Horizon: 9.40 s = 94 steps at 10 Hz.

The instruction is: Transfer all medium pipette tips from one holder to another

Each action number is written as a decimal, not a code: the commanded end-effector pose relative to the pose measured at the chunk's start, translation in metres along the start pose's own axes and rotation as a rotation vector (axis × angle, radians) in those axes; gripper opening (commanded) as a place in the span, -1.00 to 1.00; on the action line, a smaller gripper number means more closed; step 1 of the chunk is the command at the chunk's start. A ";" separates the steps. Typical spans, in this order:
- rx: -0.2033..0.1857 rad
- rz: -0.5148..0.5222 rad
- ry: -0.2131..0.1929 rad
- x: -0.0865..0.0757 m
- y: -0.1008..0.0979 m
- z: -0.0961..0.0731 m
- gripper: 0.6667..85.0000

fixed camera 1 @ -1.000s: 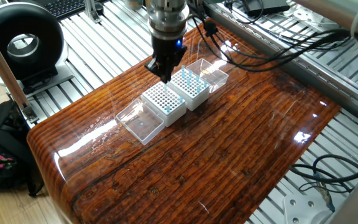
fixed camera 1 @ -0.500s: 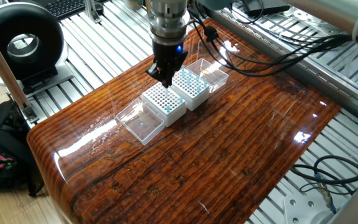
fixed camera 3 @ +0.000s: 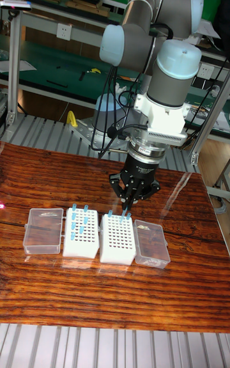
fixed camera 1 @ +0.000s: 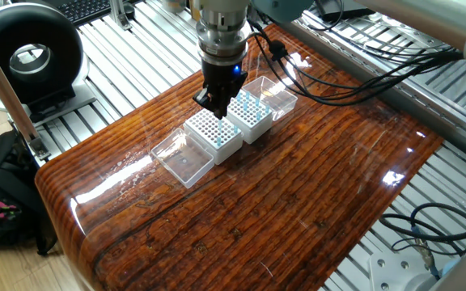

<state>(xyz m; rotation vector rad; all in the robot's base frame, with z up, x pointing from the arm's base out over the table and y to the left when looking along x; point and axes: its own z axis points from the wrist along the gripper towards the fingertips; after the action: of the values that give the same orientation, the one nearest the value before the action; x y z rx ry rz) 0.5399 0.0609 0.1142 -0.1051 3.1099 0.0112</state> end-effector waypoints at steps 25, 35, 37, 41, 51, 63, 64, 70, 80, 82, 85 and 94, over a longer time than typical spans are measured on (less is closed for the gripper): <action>-0.030 -0.046 -0.015 -0.005 0.006 0.004 -0.29; 0.066 -0.192 -0.044 -0.046 -0.093 0.017 -0.34; 0.070 -0.204 -0.049 -0.042 -0.106 0.024 -0.33; 0.017 -0.197 -0.039 -0.030 -0.102 0.030 -0.33; -0.002 -0.151 -0.052 -0.023 -0.092 0.035 -0.32; 0.027 -0.168 -0.085 -0.019 -0.082 0.042 -0.41; 0.030 -0.171 -0.084 -0.018 -0.083 0.045 -0.44; -0.001 -0.180 -0.061 -0.012 -0.082 0.042 -0.45; 0.010 -0.182 -0.044 -0.010 -0.084 0.039 -0.45; 0.017 -0.181 -0.046 -0.011 -0.085 0.045 -0.45; 0.013 -0.186 -0.040 -0.010 -0.087 0.043 -0.45; 0.006 -0.184 -0.027 -0.009 -0.084 0.036 -0.45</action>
<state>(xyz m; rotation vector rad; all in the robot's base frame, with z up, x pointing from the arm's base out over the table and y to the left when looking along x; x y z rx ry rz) 0.5542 -0.0243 0.0754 -0.3959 3.0587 -0.0157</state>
